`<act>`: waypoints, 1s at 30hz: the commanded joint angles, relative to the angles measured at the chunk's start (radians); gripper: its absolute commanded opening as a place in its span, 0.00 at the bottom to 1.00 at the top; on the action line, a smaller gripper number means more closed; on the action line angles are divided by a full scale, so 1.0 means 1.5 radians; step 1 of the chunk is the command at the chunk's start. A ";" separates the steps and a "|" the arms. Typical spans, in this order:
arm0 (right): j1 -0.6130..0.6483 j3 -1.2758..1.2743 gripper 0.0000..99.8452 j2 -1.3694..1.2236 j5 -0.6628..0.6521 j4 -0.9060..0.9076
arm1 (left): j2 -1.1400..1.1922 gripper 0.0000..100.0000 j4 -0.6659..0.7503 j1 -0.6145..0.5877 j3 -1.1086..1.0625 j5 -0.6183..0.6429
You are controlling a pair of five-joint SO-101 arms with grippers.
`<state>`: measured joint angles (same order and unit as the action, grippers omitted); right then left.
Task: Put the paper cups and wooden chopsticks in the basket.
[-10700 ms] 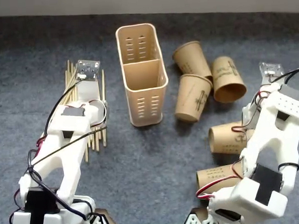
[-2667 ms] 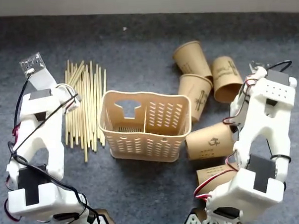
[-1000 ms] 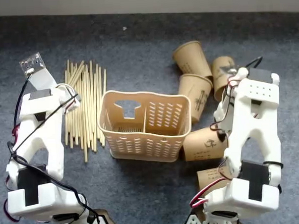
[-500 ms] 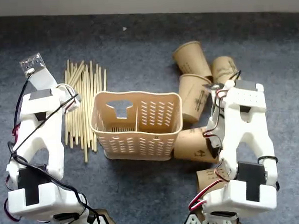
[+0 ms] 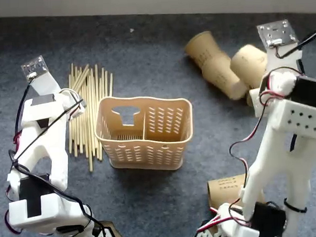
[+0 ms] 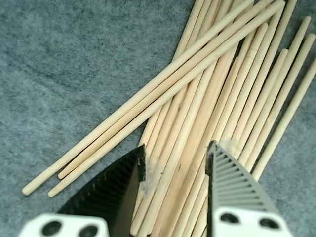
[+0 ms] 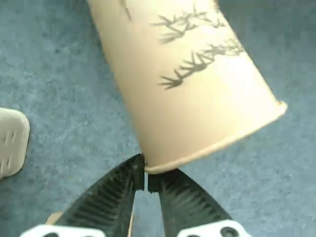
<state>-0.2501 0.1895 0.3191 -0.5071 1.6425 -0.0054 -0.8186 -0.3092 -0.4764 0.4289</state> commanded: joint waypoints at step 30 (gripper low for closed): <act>0.363 0.057 0.00 0.090 -0.471 0.065 | -0.003 0.22 0.081 0.015 -0.035 -0.048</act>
<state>0.2440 0.2785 0.5017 -1.2160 1.6778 -0.0054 -0.7403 -0.3092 -0.5255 0.3721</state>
